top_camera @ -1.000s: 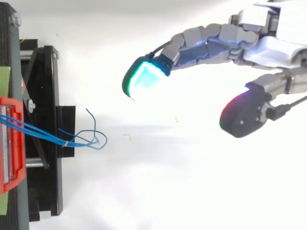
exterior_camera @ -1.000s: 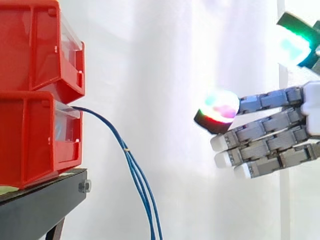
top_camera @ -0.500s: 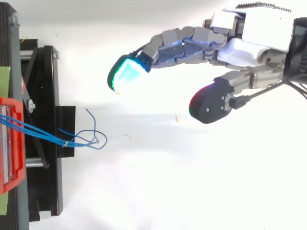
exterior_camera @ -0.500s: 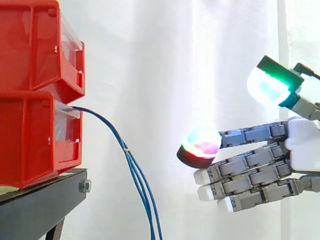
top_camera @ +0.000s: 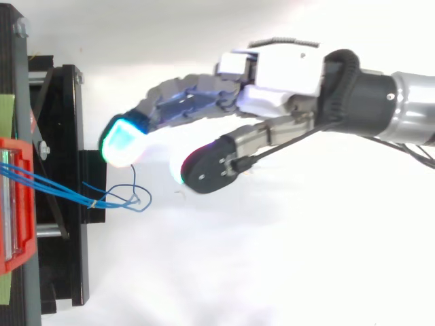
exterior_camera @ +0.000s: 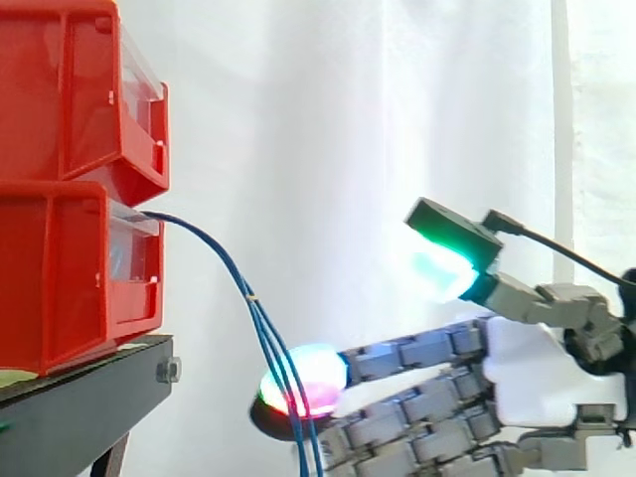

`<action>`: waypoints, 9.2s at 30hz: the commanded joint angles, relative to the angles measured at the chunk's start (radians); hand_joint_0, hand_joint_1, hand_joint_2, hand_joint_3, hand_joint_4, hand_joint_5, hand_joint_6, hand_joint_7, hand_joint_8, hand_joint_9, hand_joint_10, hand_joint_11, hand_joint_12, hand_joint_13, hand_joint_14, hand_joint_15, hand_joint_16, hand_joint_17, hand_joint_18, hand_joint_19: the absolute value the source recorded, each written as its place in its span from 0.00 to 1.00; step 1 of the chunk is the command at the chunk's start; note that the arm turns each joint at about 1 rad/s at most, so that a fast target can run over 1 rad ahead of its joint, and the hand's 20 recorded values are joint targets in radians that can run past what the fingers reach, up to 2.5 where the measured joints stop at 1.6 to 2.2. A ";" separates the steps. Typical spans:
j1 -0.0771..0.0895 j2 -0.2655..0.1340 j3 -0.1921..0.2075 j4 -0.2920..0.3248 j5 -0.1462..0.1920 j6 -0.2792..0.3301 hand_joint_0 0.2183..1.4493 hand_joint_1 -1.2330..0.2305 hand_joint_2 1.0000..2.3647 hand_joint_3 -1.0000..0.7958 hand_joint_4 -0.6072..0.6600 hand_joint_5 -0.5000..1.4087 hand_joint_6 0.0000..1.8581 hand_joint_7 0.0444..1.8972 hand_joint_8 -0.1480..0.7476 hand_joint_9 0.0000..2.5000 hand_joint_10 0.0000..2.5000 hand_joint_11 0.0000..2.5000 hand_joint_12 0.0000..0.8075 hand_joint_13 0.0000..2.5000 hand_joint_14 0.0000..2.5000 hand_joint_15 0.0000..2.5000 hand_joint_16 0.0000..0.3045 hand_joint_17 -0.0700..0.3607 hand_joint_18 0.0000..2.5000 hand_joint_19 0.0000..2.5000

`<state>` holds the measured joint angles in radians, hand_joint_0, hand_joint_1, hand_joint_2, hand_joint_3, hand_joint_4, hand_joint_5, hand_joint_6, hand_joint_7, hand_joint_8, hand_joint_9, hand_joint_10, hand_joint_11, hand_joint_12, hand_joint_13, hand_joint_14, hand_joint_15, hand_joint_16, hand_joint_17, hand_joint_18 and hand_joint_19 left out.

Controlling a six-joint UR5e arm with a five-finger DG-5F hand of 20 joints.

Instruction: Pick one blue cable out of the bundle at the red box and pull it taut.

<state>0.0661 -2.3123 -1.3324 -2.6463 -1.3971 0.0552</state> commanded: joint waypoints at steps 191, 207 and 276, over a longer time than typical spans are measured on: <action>-0.020 -0.001 0.210 -0.339 -0.082 0.032 0.35 0.29 0.01 0.39 0.58 0.18 0.48 0.52 0.54 0.30 0.01 0.19 0.42 0.22 0.00 0.10 0.16 0.42 0.20 0.12; -0.029 0.030 0.211 -0.385 -0.079 0.026 0.36 0.27 0.01 0.36 0.57 0.17 0.48 0.51 0.53 0.30 0.00 0.21 0.42 0.23 0.00 0.10 0.16 0.42 0.20 0.12; -0.029 0.034 0.216 -0.389 -0.076 0.032 0.34 0.28 0.01 0.40 0.56 0.17 0.47 0.52 0.55 0.40 0.01 0.42 0.42 0.34 0.01 0.21 0.16 0.42 0.24 0.15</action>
<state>0.0355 -2.2789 -1.1166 -3.0357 -1.4726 0.0868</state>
